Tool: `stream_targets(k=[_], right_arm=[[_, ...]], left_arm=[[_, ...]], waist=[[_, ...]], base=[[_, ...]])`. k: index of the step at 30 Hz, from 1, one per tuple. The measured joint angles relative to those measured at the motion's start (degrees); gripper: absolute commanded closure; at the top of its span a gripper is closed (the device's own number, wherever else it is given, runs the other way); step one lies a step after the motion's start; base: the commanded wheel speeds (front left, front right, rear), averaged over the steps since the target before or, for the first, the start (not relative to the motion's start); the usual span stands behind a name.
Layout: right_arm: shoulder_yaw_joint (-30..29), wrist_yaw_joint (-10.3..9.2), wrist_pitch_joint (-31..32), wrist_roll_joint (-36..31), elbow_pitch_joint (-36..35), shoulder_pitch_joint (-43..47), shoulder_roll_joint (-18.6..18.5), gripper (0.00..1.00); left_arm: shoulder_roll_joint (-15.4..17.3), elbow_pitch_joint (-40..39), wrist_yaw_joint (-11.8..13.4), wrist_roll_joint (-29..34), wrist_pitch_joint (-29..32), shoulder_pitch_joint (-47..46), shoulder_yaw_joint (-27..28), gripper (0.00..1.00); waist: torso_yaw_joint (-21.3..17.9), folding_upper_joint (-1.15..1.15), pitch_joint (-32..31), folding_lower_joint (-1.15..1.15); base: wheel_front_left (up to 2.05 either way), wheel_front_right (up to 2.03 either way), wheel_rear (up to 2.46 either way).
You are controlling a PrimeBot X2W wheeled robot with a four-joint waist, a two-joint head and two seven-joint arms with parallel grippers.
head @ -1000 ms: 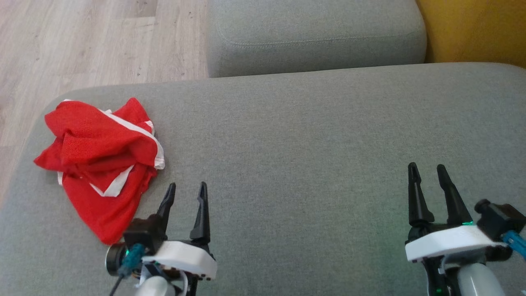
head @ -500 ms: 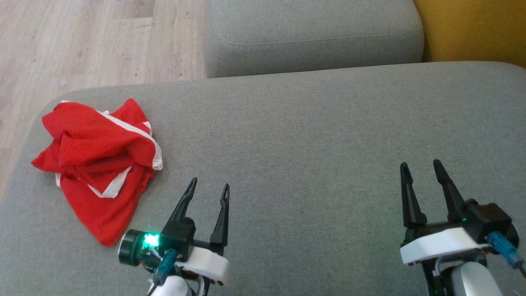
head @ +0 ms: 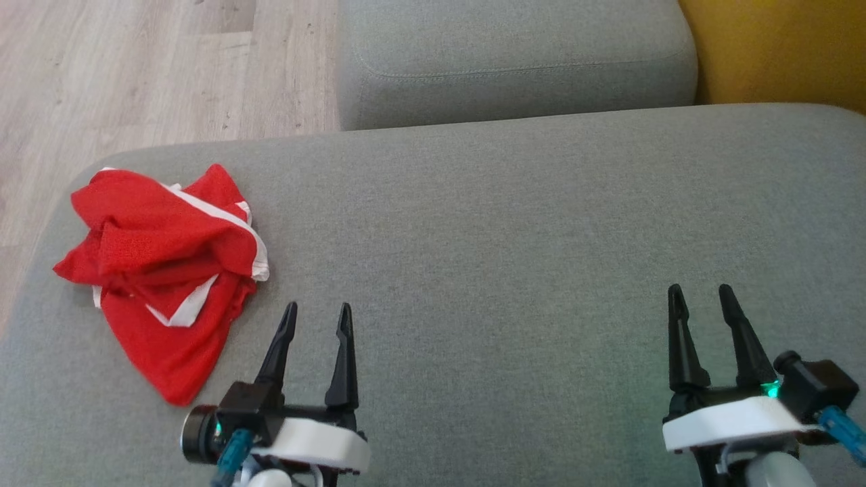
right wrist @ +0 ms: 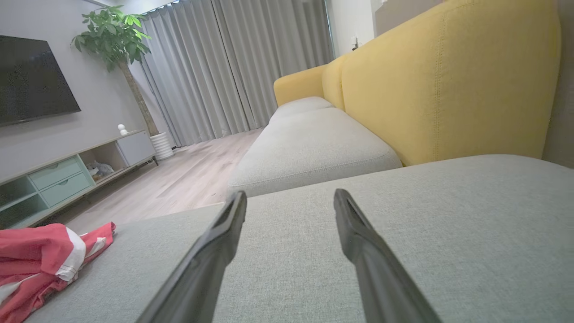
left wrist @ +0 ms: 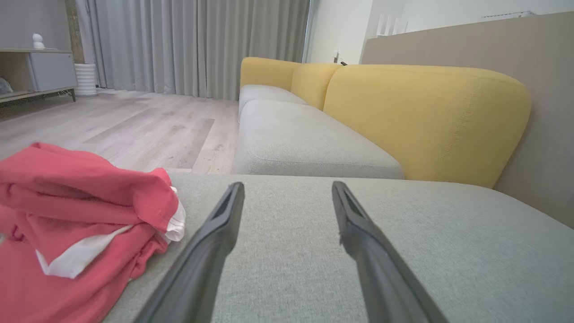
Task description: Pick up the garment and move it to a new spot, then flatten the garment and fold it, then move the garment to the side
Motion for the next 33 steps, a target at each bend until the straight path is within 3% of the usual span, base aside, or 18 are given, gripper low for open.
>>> stream_targets(k=[8, 14, 33], right_arm=[[1.38, 0.01, -1.22, -4.36, 2.63, 0.01, -0.01, 0.0], [1.44, 0.01, -2.37, -8.42, 3.77, 0.01, -0.02, 0.0], [1.76, 0.01, -2.4, -6.21, 4.47, 0.0, -0.02, 0.0]], left_arm=[[-1.81, 2.37, -3.63, 3.07, -1.19, 1.24, 2.0, 0.0], [-2.75, 4.26, -4.65, 7.11, -2.24, 2.47, 2.31, 0.0], [-4.66, 5.82, -7.62, 7.97, -2.24, 2.44, 6.33, 0.0]], waist=[[-0.07, 0.0, -0.66, 0.0], [-0.21, 0.0, -0.72, 0.0], [2.14, 0.0, -0.59, 0.0]], base=[[0.0, 0.0, 0.0], [0.0, 0.0, 0.0], [0.0, 0.0, 0.0]])
